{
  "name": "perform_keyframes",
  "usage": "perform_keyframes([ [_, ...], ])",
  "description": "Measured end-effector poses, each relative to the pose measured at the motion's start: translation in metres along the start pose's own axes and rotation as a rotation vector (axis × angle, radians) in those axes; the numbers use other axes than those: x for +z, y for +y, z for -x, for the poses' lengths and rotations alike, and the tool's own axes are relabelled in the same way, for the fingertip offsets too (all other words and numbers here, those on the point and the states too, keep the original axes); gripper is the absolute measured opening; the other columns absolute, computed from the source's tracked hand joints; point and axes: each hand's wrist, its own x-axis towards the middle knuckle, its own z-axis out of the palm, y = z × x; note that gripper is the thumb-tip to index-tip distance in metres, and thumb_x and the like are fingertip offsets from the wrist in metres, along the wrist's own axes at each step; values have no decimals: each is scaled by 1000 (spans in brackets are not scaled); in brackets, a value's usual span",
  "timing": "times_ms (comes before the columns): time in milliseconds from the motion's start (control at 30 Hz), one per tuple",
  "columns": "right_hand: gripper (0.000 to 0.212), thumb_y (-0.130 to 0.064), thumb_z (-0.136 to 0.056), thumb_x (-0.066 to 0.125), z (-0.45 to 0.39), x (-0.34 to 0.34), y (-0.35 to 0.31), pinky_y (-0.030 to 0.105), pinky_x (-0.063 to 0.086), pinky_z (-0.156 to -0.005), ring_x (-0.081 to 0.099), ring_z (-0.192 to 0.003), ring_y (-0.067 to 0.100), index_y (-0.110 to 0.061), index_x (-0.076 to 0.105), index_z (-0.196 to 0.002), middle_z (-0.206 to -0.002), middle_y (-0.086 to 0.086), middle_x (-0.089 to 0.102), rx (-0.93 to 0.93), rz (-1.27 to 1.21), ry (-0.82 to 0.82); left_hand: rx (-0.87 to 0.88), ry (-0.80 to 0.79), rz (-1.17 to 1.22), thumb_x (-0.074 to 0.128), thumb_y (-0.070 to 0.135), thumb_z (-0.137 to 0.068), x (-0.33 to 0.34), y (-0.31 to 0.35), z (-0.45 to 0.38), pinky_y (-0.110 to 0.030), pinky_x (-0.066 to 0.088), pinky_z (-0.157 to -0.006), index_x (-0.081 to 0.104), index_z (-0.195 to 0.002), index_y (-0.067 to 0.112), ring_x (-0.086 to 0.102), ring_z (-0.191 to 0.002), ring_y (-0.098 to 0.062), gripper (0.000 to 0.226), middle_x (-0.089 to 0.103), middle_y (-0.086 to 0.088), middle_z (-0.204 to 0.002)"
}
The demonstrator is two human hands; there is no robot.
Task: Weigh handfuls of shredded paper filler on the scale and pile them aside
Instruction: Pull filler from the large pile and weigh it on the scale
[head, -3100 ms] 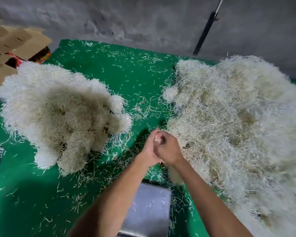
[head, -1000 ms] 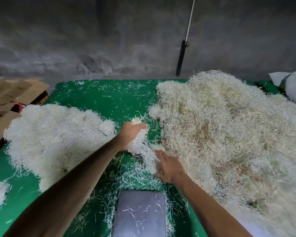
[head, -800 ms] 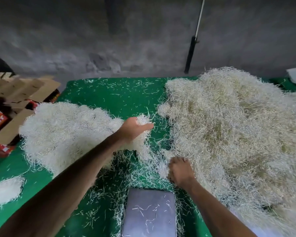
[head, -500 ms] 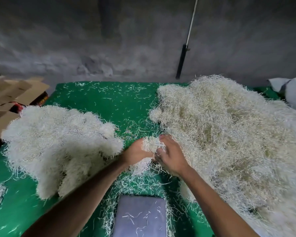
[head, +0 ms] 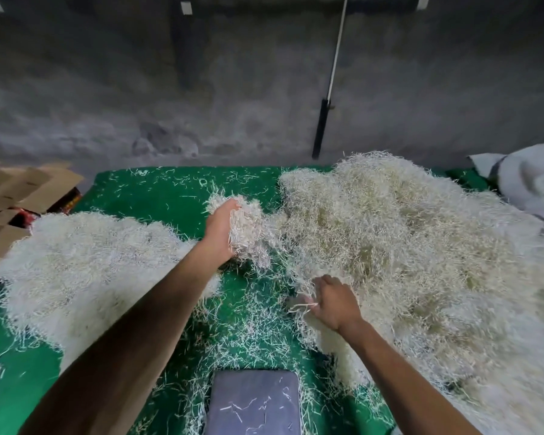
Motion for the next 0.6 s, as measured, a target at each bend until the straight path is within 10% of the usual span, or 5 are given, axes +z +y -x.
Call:
perform_keyframes([
  [233,71,-51,-96,63,-20,-42,-74,30,48,-102,61,-120,24,-13,39,-151,-132,7,60,-163,-261,45,44,-62,-8,69,56,-71,18,15,36,-46,34,-96,40,-136,36,36,-123,-22,74,29,-2,-159],
  [367,84,-43,-97,65,-19,-50,-101,25,52,-87,66,-106,23,-9,22,-160,-124,14,62,-45,-536,-122,107,-130,-9,72,70,-57,14,34,55,-48,33,-108,36,-149,33,38,-132,-24,106,32,-2,-158],
  [500,9,-28,-103,61,-14,-64,-94,21,49,-46,47,-50,4,-20,58,-107,-90,2,59,103,-665,-115,383,-137,-437,62,87,-65,-8,46,76,-49,30,-115,21,-159,19,34,-145,-26,123,32,-5,-159],
  [600,15,-11,-100,56,-5,-93,-85,19,35,-42,43,-52,8,-21,60,-91,-87,2,57,167,-860,75,486,-134,-823,53,100,-58,-28,40,92,-36,53,-93,19,-159,15,62,-111,-9,136,57,-5,-129],
])
